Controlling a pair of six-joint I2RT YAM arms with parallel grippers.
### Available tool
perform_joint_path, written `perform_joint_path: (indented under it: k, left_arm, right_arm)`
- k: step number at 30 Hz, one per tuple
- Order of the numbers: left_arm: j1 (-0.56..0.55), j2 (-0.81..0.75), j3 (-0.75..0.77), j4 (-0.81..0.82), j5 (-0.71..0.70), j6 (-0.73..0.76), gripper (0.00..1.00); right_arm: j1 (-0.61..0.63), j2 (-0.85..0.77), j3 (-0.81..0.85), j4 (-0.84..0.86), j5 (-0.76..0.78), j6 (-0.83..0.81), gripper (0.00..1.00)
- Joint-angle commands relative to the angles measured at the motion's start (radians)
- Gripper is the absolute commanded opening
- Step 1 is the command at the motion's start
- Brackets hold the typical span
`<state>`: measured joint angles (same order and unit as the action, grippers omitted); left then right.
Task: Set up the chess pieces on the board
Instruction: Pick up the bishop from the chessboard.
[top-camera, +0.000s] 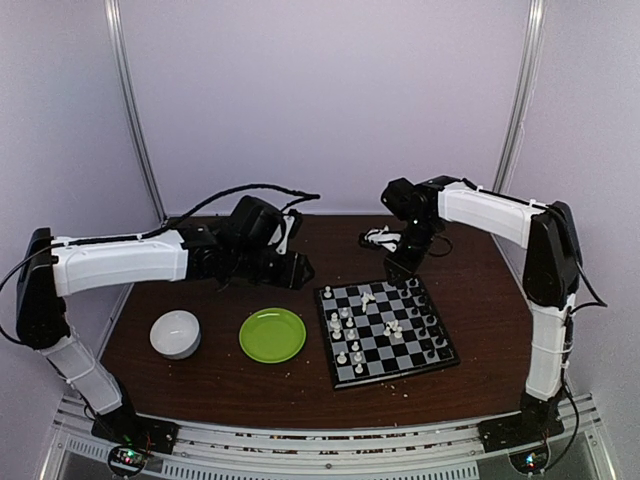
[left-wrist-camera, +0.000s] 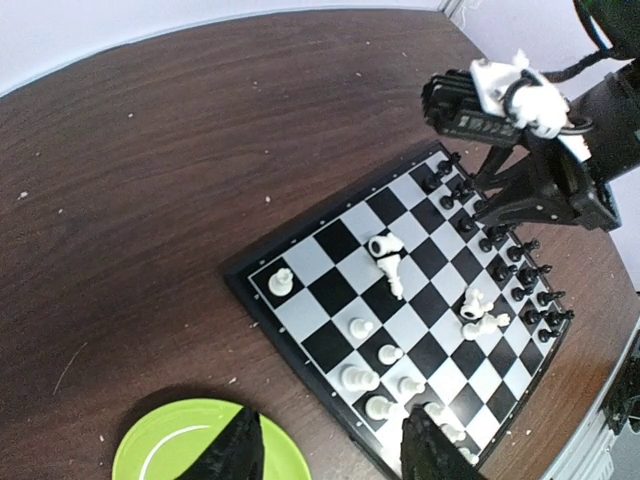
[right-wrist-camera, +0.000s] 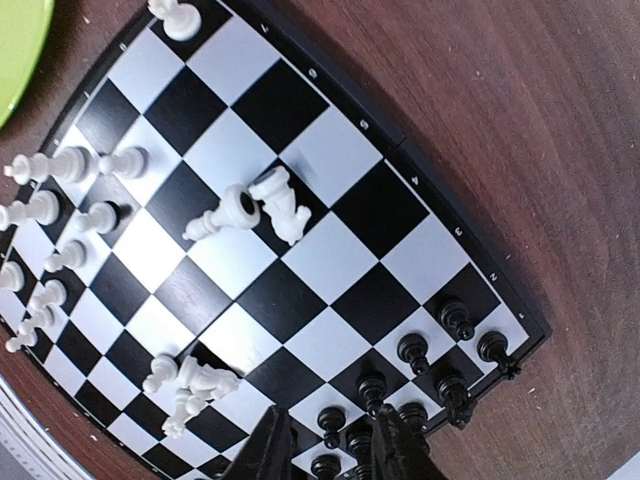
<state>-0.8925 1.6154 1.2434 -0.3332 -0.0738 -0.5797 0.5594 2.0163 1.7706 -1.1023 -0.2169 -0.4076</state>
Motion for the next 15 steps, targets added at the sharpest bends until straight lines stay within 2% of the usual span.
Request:
perform_joint_path:
  k: [1,6,15]
  left_arm:
    - [-0.019,0.092,0.124,-0.04,0.04,0.044,0.49]
    - [-0.037,0.248,0.287,-0.081,0.034,0.041,0.49]
    - [-0.08,0.581,0.69,-0.224,0.001,0.023,0.47]
  right_arm:
    - [0.01,-0.012,-0.065,0.082,0.043,-0.056,0.3]
    - [-0.023,-0.035,-0.104,0.092,0.033,-0.035,0.3]
    - [-0.217,-0.272,-0.271,0.171,-0.148,0.044,0.34]
